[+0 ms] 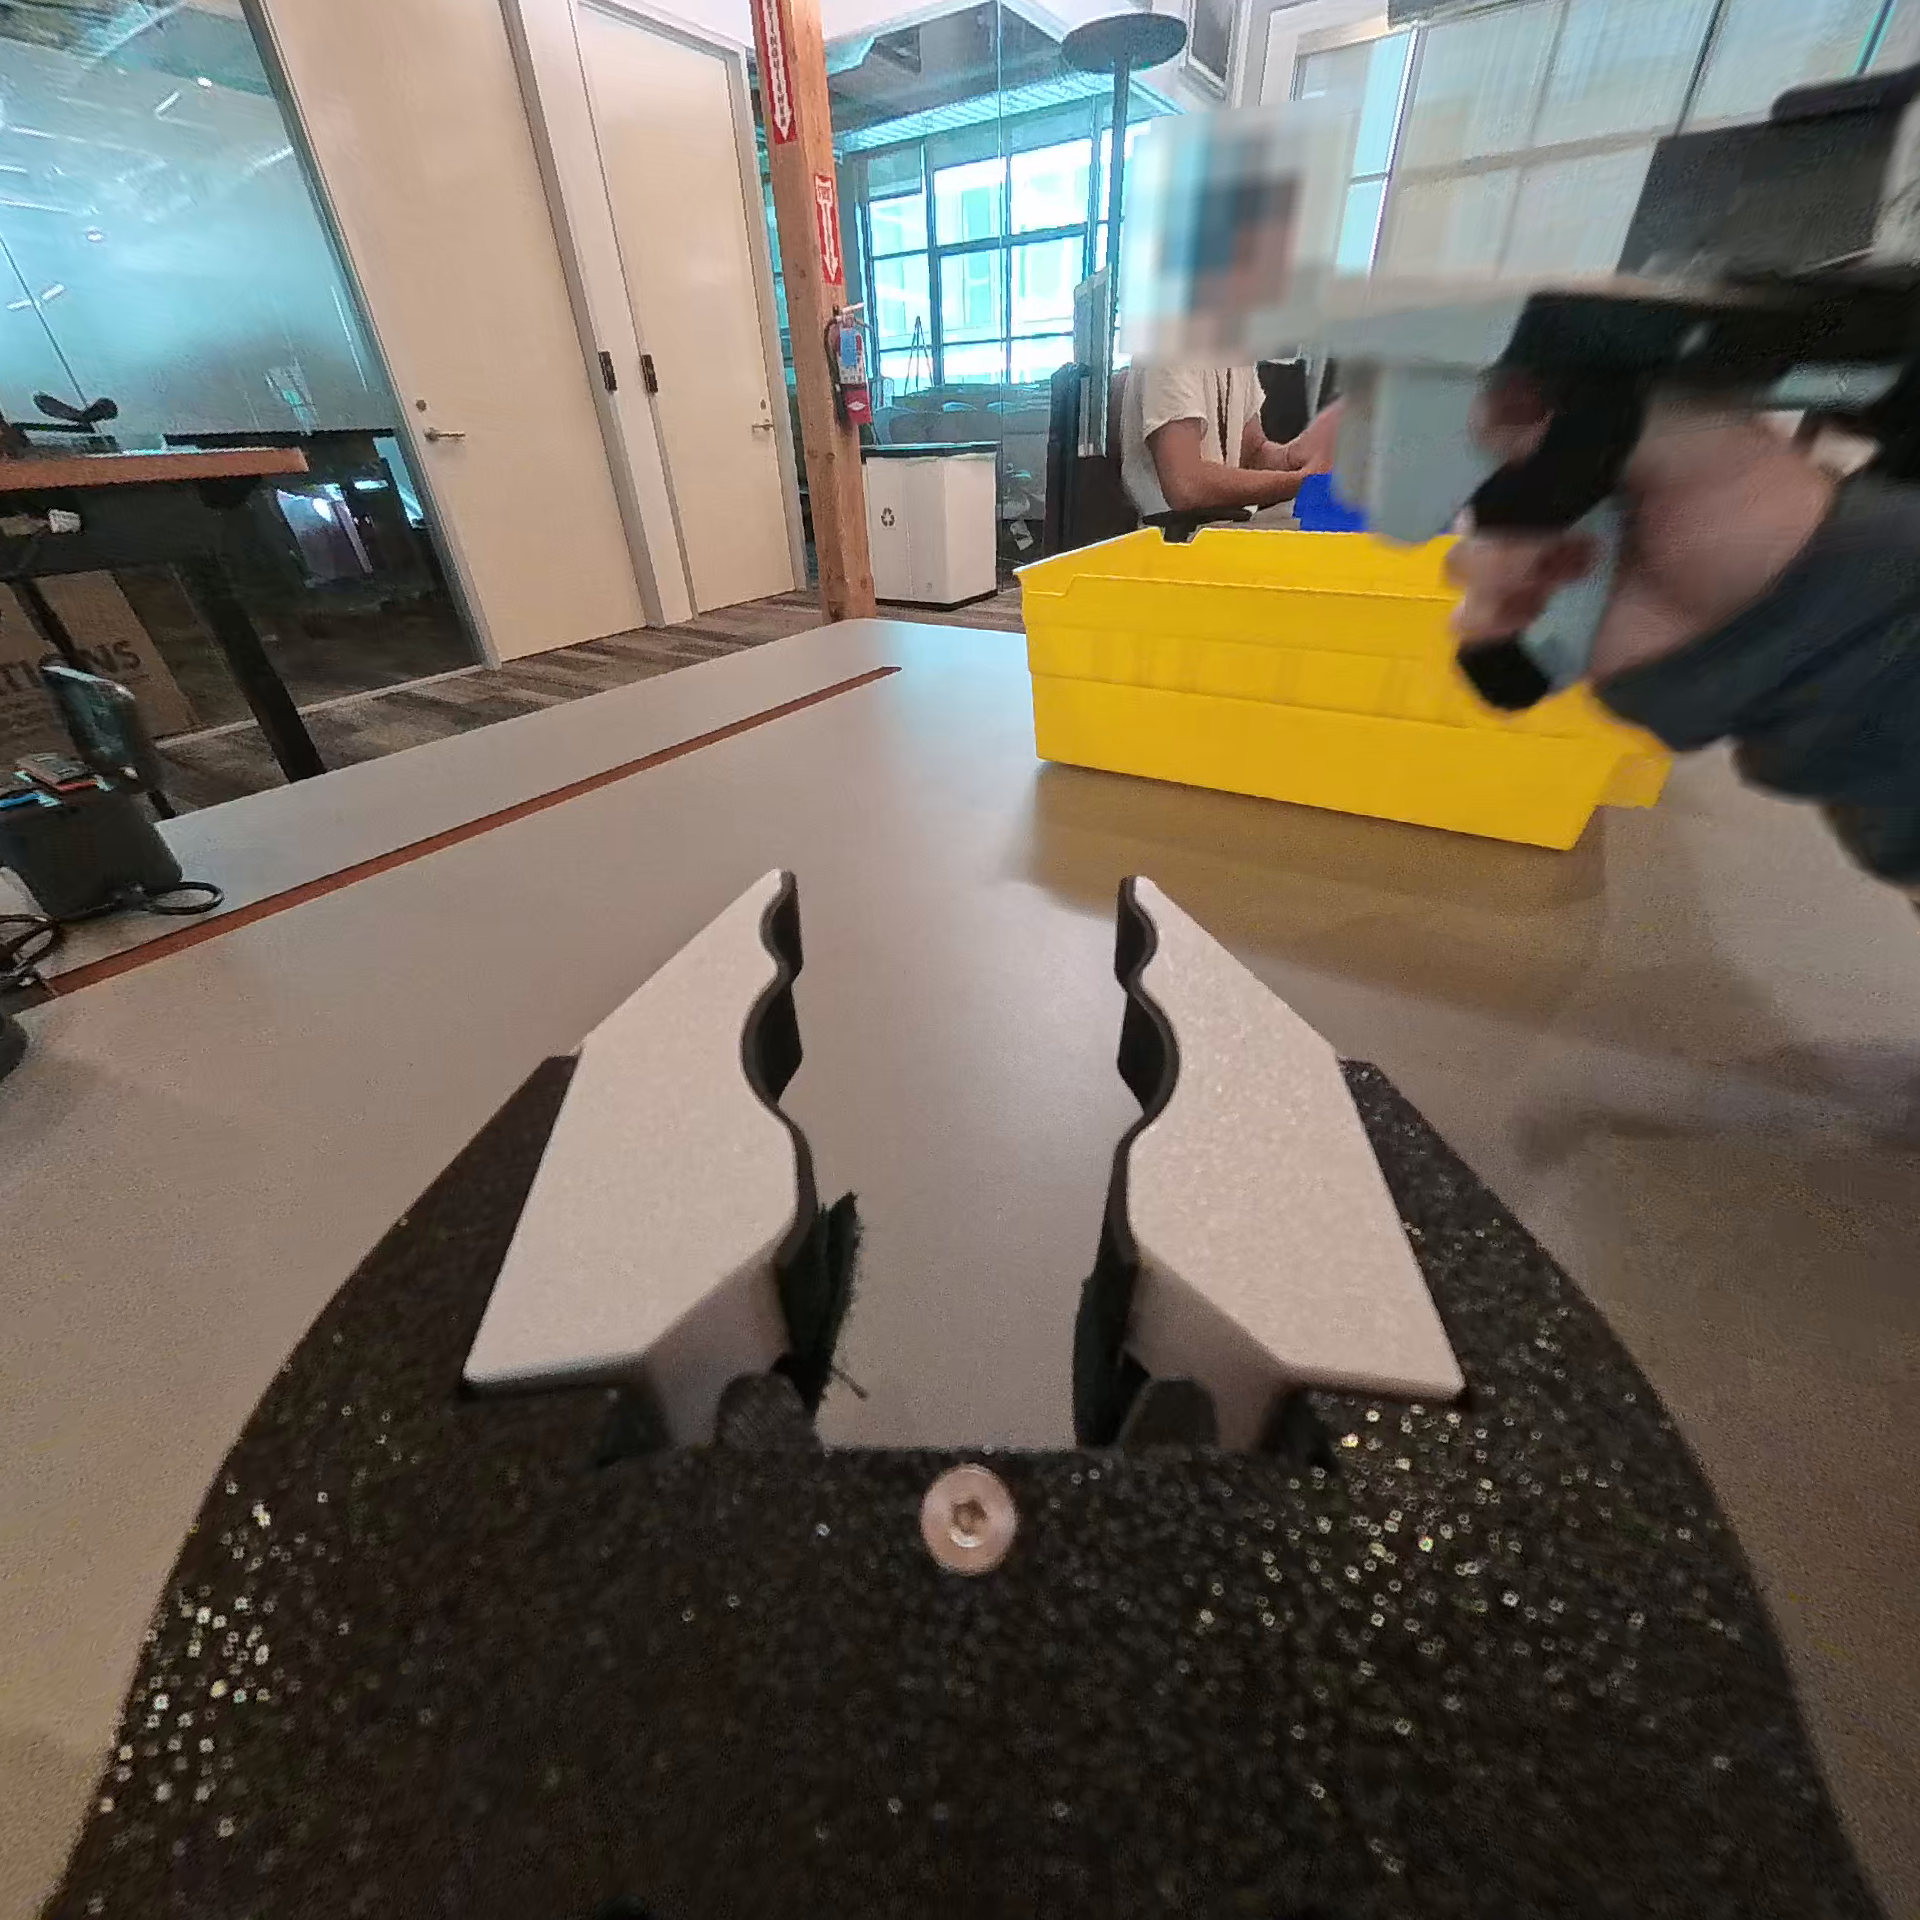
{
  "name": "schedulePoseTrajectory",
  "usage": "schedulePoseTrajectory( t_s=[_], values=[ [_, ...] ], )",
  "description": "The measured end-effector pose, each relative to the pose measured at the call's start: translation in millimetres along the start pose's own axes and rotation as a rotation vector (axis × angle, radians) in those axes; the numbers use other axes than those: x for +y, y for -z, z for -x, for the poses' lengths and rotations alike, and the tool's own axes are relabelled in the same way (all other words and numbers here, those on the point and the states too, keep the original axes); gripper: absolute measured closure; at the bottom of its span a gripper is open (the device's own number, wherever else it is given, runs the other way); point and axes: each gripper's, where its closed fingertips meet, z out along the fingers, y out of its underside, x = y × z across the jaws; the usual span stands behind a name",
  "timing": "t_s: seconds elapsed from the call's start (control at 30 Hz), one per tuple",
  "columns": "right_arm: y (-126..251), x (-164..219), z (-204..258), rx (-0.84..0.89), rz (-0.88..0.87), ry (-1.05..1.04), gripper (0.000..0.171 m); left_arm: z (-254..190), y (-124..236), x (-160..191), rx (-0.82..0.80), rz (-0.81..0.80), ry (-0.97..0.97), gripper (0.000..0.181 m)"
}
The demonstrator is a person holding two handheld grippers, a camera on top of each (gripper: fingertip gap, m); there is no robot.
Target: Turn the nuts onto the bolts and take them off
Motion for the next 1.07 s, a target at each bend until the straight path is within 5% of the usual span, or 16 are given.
schedulePoseTrajectory(
  t_s=[0.13, 0.33, 0.57, 0.77, 0.9, 1.07],
  values=[
    [-47.3, 51.8, 47.7, -0.091, -0.016, -0.169, 0.145, 2.3, 1.3, -1.1, -0.006, -0.009, 0.011, 0.123],
    [-53.4, 65.4, 69.1, -0.051, -0.141, 0.129, 0.154, 8.0, 3.7, -3.0, -0.02, -0.025, 0.039, 0.123],
    [-50.2, 66.0, 84.8, -0.09, -0.15, 0.237, 0.155, -0.2, 7.4, -4.9, -0.049, 0.02, -0.055, 0.117],
    [-50.6, 68.8, 86.5, -0.088, -0.139, 0.275, 0.156, -22.7, 65.9, -111.3, -0.134, -0.171, -0.049, 0.104],
    [-52.5, 71.2, 85.1, -0.086, -0.129, 0.265, 0.156, 39.4, 136.3, -155.6, -0.248, -0.134, 0.017, 0.103],
    [-55.5, 73.8, 81.6, -0.07, -0.114, 0.262, 0.157, 156.7, 187.9, -117.7, -0.382, 0.364, -0.083, 0.109]
  ],
)
